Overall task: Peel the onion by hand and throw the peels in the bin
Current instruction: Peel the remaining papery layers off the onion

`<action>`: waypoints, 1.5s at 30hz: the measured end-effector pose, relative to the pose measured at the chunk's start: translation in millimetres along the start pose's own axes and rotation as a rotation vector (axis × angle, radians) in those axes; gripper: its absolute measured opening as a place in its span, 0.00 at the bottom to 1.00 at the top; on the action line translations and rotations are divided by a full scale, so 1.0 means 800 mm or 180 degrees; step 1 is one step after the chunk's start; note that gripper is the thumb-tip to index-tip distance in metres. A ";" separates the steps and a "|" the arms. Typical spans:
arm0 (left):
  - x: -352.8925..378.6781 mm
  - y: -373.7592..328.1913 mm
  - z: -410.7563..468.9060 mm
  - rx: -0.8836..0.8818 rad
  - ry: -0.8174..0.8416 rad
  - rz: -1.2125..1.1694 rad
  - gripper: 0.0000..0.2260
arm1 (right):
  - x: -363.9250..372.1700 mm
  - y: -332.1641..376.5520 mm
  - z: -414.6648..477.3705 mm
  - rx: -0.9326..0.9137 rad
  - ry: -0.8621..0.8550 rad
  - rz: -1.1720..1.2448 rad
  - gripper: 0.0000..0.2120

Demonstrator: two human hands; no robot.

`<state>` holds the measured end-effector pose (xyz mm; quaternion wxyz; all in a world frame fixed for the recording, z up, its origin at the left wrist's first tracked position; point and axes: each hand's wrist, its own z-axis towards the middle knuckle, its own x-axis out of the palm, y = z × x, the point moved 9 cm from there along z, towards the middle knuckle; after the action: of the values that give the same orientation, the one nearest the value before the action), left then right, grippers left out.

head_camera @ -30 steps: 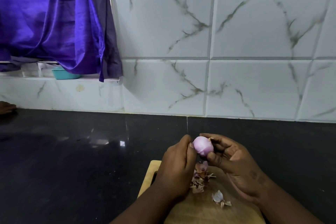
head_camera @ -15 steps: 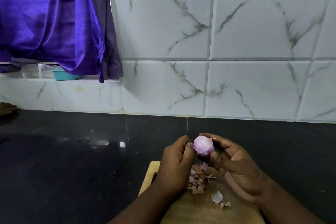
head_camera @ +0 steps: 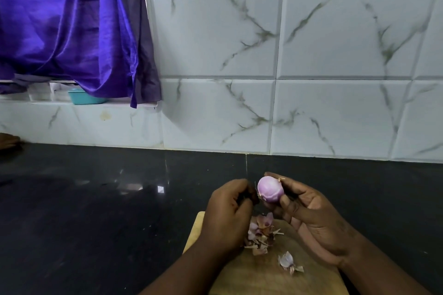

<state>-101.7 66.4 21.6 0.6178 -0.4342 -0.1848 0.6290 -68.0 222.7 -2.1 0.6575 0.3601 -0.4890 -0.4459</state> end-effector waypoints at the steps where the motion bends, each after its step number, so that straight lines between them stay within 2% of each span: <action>1: -0.001 0.000 0.000 0.0006 -0.0033 -0.0050 0.14 | 0.000 -0.002 0.001 0.0010 0.0035 -0.0026 0.30; 4: -0.006 -0.002 -0.001 0.0026 -0.0194 -0.0104 0.13 | -0.003 -0.004 0.003 0.0000 0.0042 -0.0128 0.36; 7: -0.013 -0.010 -0.003 0.0233 -0.0386 0.0040 0.08 | -0.004 -0.002 0.003 0.0014 -0.0038 -0.0152 0.36; 9: -0.019 -0.021 -0.005 0.0430 -0.0529 0.0143 0.02 | -0.004 0.001 0.001 -0.0015 -0.0124 -0.0113 0.32; 12: -0.021 -0.036 -0.008 0.0725 -0.0564 0.0310 0.06 | -0.009 0.002 -0.001 -0.0021 -0.0318 -0.0087 0.20; 14: -0.019 -0.042 -0.010 0.0805 -0.0521 0.0411 0.08 | -0.009 0.003 -0.003 -0.0006 -0.0358 -0.0171 0.18; 16: -0.018 -0.044 -0.010 0.0820 -0.0497 0.0437 0.09 | -0.007 0.005 -0.003 -0.0017 -0.0358 -0.0302 0.24; 18: -0.018 -0.044 -0.010 0.0787 -0.0463 0.0394 0.11 | -0.006 0.006 -0.004 -0.0037 -0.0392 -0.0360 0.31; 22: -0.014 -0.032 -0.006 0.0508 -0.0395 0.0144 0.12 | -0.005 0.007 -0.003 -0.0037 -0.0413 -0.0392 0.23; 26: -0.004 -0.010 -0.002 0.0058 -0.0138 -0.0372 0.11 | -0.004 0.007 -0.002 -0.0038 -0.0361 -0.0425 0.33; 29: 0.001 -0.005 -0.001 -0.0105 0.0007 -0.0633 0.11 | -0.005 0.007 -0.002 -0.0041 -0.0361 -0.0450 0.31; 31: 0.000 -0.005 0.001 -0.0093 0.0006 -0.0655 0.10 | -0.007 0.005 -0.002 -0.0041 -0.0341 -0.0432 0.34; 33: -0.002 -0.007 0.002 0.0013 -0.0073 -0.0575 0.09 | -0.006 0.004 -0.003 -0.0030 -0.0350 -0.0394 0.34; 37: -0.011 -0.017 0.001 0.0363 -0.0331 -0.0371 0.09 | -0.011 0.005 -0.003 -0.0010 -0.0507 -0.0399 0.23; 41: -0.018 -0.026 -0.003 0.0779 -0.0518 -0.0069 0.09 | -0.011 0.004 -0.002 -0.0020 -0.0529 -0.0449 0.27; 45: -0.020 -0.038 -0.009 0.1008 -0.0574 0.0262 0.09 | -0.015 0.004 -0.003 -0.0036 -0.0651 -0.0464 0.20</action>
<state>-79.4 54.3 45.8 0.6332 -0.2806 -0.1202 0.7113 -66.6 235.3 -3.9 0.5720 0.3436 -0.5236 -0.5297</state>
